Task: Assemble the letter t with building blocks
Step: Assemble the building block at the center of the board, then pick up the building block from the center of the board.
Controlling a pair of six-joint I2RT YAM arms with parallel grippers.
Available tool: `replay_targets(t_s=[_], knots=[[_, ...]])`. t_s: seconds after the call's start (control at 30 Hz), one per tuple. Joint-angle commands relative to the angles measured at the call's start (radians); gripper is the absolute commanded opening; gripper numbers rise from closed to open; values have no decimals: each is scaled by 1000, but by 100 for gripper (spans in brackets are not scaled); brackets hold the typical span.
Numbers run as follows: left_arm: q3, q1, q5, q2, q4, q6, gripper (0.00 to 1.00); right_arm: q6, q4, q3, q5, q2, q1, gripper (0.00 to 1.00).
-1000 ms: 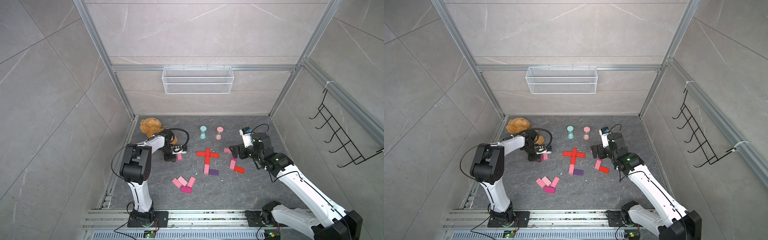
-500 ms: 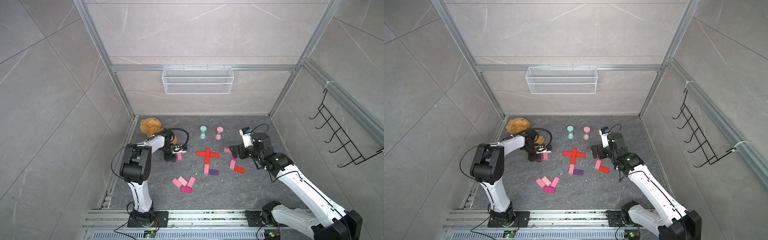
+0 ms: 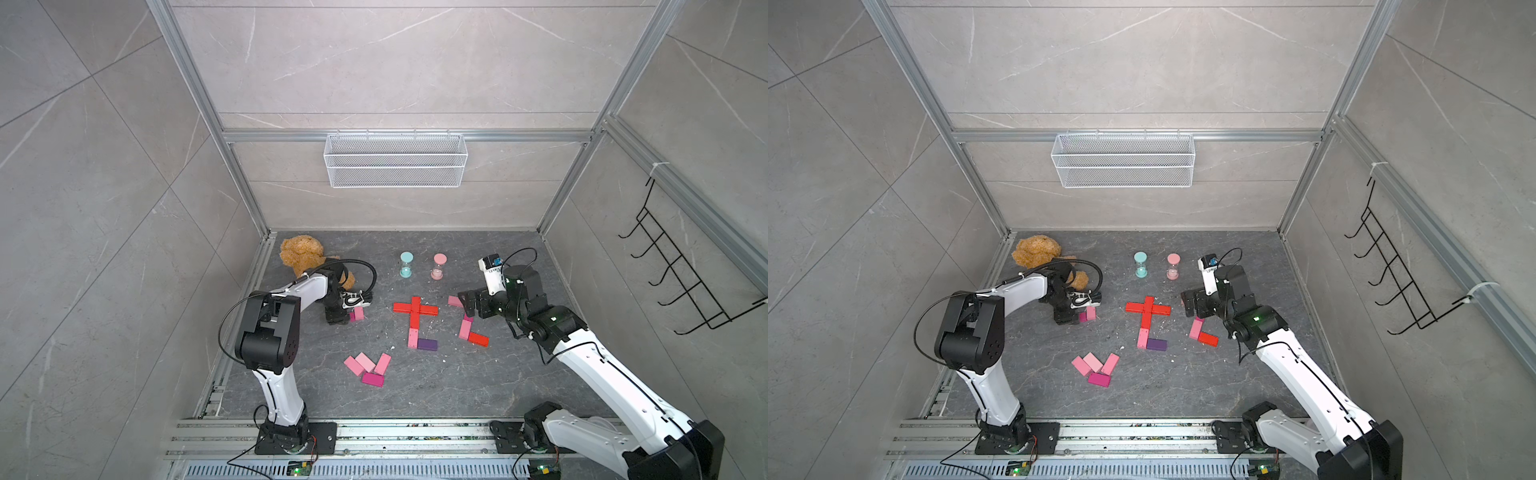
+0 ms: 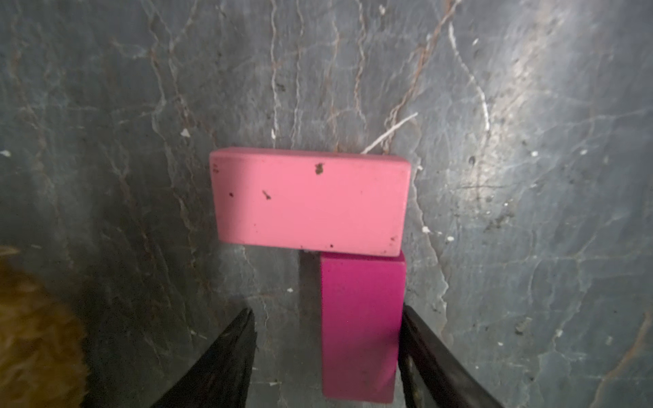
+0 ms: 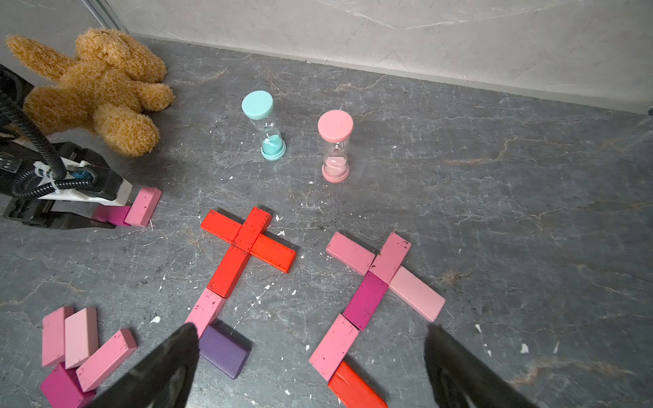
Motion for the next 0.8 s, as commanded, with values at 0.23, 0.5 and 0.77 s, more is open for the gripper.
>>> replay_targets(t_s=[0.23, 0.5, 0.77], knots=[[-2, -9, 49, -188, -69, -9, 66, -2, 14, 21, -17, 10, 2, 100], [-78, -83, 89, -364, -123, 48, 62, -1, 8, 19, -5, -1, 1, 100], [-159, -290, 1, -458, -211, 37, 57, -4, 17, 19, 0, 5, 2, 100]])
